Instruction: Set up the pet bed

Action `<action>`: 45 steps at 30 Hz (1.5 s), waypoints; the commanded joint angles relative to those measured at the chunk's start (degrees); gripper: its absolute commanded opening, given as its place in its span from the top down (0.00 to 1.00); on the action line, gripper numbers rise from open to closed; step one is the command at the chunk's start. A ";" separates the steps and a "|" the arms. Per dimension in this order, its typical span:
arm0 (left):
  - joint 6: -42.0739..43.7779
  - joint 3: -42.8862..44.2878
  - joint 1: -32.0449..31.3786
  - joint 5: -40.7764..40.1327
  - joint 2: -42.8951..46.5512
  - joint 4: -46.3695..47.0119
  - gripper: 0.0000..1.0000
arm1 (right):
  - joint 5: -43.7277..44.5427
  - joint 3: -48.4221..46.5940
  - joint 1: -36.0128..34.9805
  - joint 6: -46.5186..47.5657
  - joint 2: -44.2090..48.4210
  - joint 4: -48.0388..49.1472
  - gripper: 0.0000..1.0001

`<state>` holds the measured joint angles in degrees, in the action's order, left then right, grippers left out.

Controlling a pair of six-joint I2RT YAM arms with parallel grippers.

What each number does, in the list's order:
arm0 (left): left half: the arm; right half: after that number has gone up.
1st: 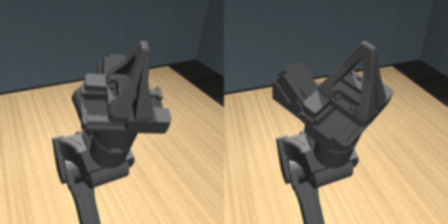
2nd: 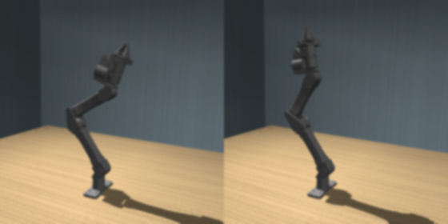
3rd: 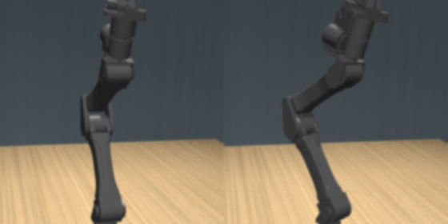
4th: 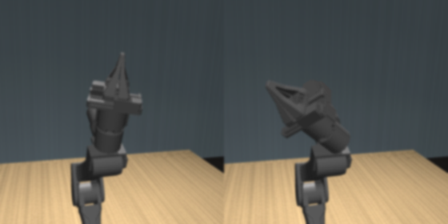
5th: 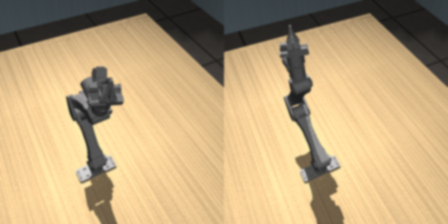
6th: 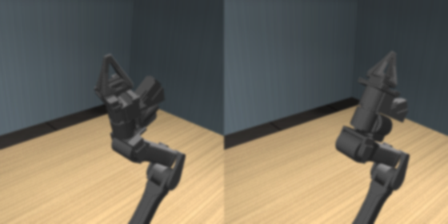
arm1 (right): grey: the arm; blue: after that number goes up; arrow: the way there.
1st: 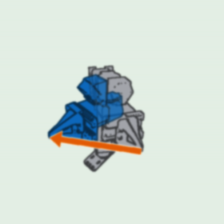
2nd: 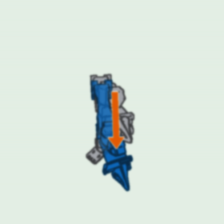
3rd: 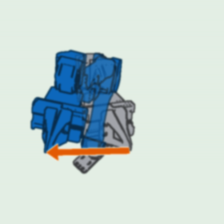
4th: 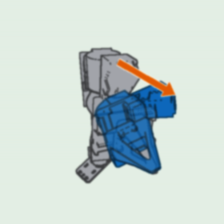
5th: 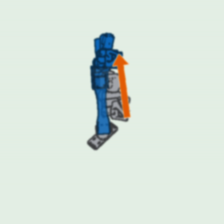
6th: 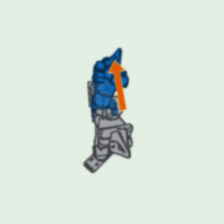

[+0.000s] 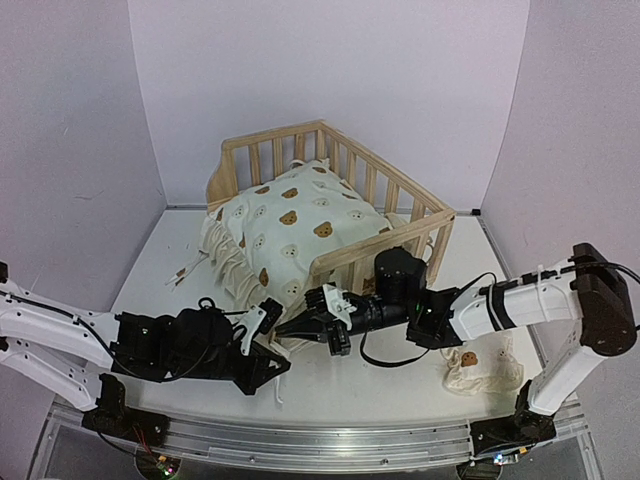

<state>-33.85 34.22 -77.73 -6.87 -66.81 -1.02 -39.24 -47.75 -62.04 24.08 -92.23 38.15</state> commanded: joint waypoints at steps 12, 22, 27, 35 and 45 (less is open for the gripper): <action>6.25 0.13 0.94 9.95 2.70 6.36 1.00 | -0.99 -2.33 -0.10 8.54 -7.87 11.69 1.00; 7.47 -0.43 1.19 11.90 2.81 8.02 1.00 | -3.10 -5.40 0.77 12.38 -7.41 4.50 1.00; 7.92 -0.73 1.19 12.29 3.38 8.20 1.00 | -3.29 -6.74 1.22 13.34 -9.29 4.57 1.00; 8.25 -1.08 1.29 12.69 3.46 8.10 1.00 | -3.86 -10.39 1.39 12.47 -11.12 4.65 1.00; 8.53 -1.73 1.45 12.14 4.94 8.13 1.00 | 1.71 -7.32 1.38 12.05 -11.43 7.10 1.00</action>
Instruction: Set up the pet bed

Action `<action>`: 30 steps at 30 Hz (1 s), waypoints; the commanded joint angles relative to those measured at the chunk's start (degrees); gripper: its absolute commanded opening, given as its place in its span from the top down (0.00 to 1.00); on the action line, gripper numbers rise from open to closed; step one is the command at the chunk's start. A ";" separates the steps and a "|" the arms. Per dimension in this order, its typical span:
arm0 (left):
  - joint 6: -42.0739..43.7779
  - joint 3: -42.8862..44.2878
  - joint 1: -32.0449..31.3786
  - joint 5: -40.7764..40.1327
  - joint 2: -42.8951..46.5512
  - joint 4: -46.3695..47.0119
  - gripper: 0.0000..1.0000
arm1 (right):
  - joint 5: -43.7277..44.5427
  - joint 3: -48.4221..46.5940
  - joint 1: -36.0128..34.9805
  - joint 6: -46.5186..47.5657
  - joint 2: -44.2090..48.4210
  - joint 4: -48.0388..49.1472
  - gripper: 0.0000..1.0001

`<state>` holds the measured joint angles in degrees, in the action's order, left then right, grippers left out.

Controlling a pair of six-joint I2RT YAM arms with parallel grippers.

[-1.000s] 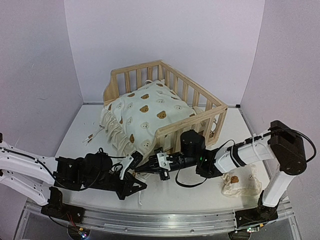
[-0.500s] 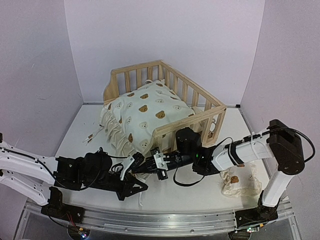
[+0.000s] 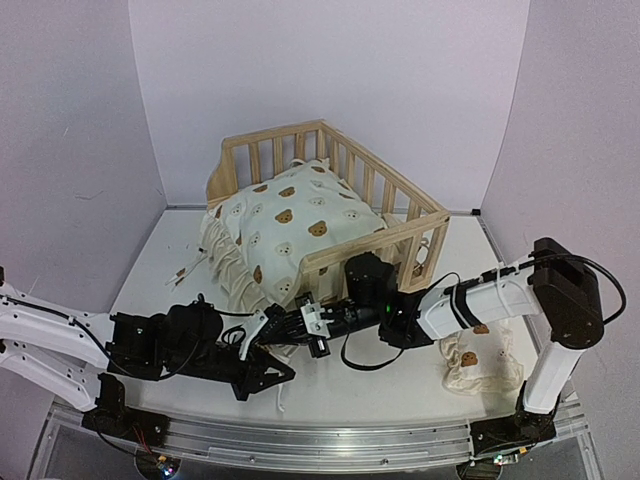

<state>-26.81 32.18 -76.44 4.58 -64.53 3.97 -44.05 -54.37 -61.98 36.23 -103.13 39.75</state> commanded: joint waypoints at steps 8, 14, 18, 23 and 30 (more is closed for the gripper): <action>1.15 -0.39 0.39 -0.41 4.64 2.62 1.00 | 11.35 2.57 1.32 -2.94 -0.48 10.82 1.00; 0.79 -0.72 0.61 -2.90 5.42 2.12 1.00 | 17.32 6.42 1.24 -11.98 1.53 12.74 1.00; 0.37 -0.54 0.72 -4.05 5.29 1.03 1.00 | 21.02 9.55 0.73 -19.60 4.11 12.33 1.00; -0.56 0.37 1.05 -8.75 4.74 -1.32 1.00 | 28.17 9.00 -0.49 -25.30 7.19 2.64 1.00; -3.28 3.58 2.12 -17.34 3.33 -7.37 1.00 | 37.03 7.02 -2.31 -32.63 10.84 -11.98 1.00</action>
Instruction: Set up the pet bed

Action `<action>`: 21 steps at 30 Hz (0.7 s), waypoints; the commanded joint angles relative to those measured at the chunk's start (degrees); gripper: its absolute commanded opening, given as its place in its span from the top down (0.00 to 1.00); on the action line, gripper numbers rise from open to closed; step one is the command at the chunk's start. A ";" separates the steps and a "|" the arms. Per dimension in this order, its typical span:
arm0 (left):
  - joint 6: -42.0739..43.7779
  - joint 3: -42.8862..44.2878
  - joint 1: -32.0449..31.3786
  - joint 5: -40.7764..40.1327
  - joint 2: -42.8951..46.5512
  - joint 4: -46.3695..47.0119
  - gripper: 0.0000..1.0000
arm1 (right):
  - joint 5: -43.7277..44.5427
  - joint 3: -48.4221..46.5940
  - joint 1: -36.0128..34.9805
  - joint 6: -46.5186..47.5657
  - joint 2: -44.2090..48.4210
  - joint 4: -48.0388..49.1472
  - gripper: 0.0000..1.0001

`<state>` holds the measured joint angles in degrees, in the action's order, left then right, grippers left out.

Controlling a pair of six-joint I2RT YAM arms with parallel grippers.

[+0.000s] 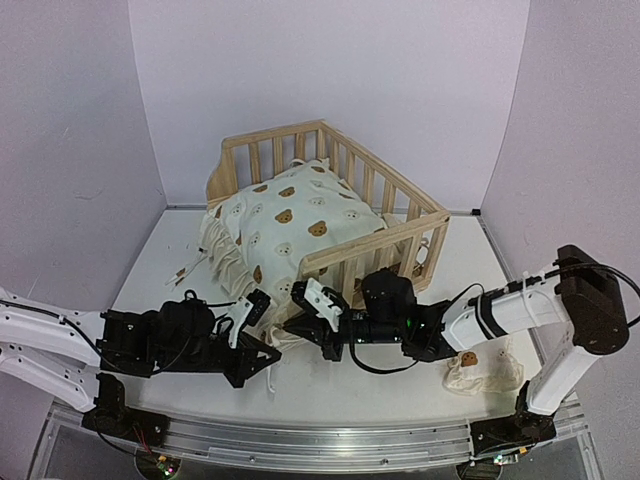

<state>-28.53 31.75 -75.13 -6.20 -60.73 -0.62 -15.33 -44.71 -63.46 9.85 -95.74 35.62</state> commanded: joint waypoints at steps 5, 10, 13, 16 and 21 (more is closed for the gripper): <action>-0.33 6.43 0.95 -9.59 -1.21 -3.20 1.00 | 12.61 -3.23 -2.13 -10.83 4.29 -13.50 1.00; 1.82 9.00 1.07 -9.98 -3.31 -3.28 1.00 | 14.44 -4.10 -2.69 -13.24 4.53 -14.34 0.98; 1.99 10.16 1.14 -10.48 -4.86 -4.36 1.00 | 16.07 -6.90 -3.09 -15.98 5.41 -19.24 0.87; 2.01 10.92 1.41 -10.77 -6.26 -5.51 1.00 | 18.57 -11.82 -3.74 -22.66 6.55 -30.52 0.67; 2.25 11.57 1.70 -10.56 -6.99 -6.44 1.00 | 20.03 -12.31 -3.86 -29.13 12.22 -44.11 0.34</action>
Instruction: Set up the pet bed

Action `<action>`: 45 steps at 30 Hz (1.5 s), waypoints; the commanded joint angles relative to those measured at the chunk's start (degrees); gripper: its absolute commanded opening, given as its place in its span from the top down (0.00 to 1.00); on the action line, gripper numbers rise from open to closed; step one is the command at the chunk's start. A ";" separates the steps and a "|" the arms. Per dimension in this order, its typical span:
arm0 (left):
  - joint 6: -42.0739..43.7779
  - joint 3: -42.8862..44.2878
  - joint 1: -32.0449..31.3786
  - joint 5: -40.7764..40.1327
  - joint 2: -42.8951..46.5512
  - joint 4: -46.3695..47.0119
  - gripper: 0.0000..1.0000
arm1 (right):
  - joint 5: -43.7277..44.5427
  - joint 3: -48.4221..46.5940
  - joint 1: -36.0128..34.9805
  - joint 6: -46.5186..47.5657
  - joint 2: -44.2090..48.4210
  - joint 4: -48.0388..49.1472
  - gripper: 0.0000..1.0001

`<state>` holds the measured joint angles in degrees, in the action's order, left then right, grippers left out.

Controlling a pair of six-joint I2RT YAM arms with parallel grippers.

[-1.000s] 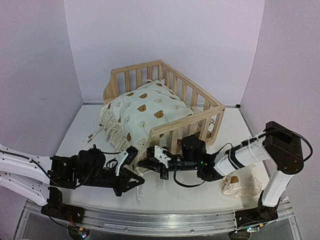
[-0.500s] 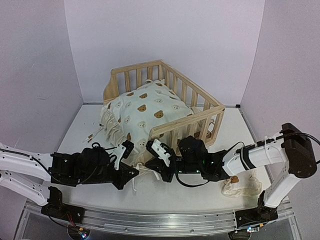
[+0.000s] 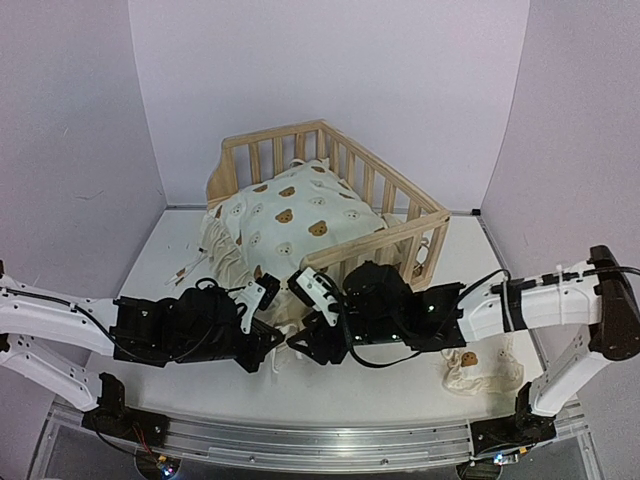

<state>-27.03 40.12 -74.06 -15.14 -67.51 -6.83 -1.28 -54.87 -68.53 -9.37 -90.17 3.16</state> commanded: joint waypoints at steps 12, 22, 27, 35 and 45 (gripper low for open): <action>-0.01 2.92 1.02 -1.04 0.63 -0.45 1.00 | 13.05 16.62 0.06 -5.44 5.49 20.71 0.24; 0.22 2.77 1.19 -0.64 1.30 -0.42 1.00 | 42.74 16.26 -9.33 -3.43 -9.15 44.78 0.36; 0.39 2.54 1.14 -0.51 1.66 -0.46 1.00 | 50.15 11.60 -10.79 -2.25 -13.67 45.32 0.41; 0.35 1.93 1.28 0.10 1.91 -0.24 1.00 | 54.21 6.50 -10.83 -0.27 -18.31 45.20 0.67; -7.69 -3.67 1.26 2.95 3.88 -1.86 1.00 | 45.73 8.65 -10.97 -2.99 -15.94 36.08 1.00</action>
<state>-29.15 39.57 -73.06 -14.37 -65.91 -7.51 50.76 -46.02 -80.51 -10.28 -109.27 42.63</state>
